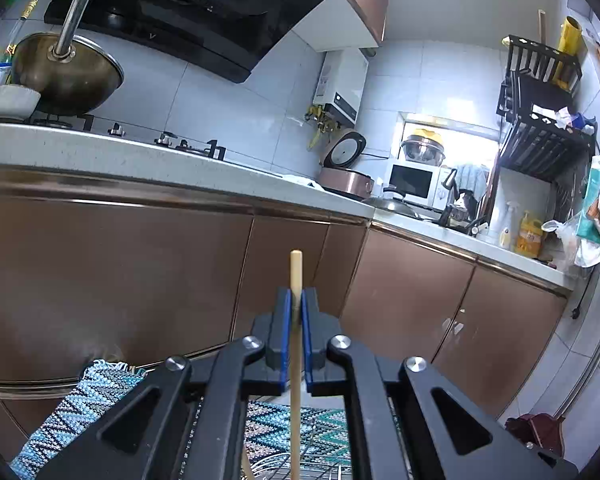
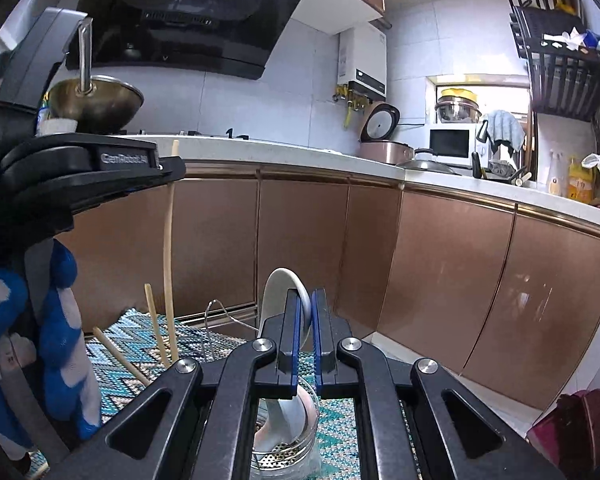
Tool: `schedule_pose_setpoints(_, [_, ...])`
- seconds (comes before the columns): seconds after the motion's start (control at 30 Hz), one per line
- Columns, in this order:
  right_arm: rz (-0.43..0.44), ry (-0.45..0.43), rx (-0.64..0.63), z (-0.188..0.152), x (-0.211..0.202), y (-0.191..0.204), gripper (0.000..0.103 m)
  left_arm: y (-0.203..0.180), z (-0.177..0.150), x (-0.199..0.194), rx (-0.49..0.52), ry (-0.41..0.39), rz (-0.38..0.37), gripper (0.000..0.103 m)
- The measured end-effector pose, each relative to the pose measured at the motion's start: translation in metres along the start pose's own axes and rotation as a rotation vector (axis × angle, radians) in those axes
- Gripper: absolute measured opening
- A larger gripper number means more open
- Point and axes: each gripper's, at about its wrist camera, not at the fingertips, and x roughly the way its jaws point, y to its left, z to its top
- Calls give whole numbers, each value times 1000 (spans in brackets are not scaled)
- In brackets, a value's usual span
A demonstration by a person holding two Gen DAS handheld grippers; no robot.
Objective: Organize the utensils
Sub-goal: 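Lower chopstick into holder and open left gripper while right gripper releases spoon there, then withdraw both open grippers from the holder back toward the loose chopsticks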
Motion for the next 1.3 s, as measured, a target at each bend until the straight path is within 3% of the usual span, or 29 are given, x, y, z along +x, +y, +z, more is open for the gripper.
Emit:
schedule_pose_setpoints(0.37, [18,4,-4,-11,0,5,8,1,-21,-8,49,20,16,8])
schedule_pose_setpoints(0.47, [22,11,-14,-12,-4,8,21,2,-17,-18,46,26,9,22])
schedule_pose_setpoints(0.73, [-3,17,-3,-3,-25,8,28,16,6,-68,44,20,13,43])
schedule_pose_setpoints(1.3, [-56,22,78,9,-139,-4,37,58,37,-199,48,47,50,51])
